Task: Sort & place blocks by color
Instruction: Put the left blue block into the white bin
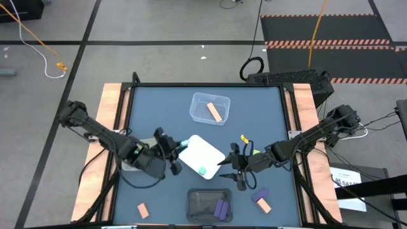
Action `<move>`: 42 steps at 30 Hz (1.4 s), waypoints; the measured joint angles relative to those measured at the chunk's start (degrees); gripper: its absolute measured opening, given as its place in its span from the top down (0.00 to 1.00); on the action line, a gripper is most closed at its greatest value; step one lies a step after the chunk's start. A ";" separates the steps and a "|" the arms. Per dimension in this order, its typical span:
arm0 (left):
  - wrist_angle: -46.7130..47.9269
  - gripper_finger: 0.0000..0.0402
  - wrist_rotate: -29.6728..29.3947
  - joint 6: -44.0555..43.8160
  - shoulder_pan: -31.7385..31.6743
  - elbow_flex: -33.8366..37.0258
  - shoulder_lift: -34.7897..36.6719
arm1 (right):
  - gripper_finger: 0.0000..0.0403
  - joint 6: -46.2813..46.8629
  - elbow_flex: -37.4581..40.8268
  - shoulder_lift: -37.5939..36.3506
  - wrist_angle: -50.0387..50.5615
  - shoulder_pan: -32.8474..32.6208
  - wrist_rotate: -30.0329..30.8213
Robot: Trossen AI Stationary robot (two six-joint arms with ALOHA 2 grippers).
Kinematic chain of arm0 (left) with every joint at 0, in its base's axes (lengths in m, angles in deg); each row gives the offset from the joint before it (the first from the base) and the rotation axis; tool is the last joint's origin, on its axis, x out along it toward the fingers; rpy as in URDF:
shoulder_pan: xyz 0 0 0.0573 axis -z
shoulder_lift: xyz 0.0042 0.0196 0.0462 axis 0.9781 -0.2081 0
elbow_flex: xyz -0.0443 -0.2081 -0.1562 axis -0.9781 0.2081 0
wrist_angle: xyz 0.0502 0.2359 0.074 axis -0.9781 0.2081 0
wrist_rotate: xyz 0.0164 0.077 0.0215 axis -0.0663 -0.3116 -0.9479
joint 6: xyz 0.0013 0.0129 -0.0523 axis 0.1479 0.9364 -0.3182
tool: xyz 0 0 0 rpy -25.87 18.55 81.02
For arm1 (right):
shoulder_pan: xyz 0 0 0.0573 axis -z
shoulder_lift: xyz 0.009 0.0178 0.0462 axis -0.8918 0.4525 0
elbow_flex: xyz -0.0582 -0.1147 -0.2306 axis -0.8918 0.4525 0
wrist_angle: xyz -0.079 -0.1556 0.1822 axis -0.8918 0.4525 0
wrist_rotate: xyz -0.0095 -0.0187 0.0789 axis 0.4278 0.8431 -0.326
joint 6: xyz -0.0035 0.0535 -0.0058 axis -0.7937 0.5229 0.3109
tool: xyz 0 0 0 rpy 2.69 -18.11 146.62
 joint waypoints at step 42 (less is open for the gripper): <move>-9.84 0.69 27.54 -0.35 -16.48 0.01 -19.42 | 0.50 16.54 -0.02 -0.04 20.96 4.30 7.14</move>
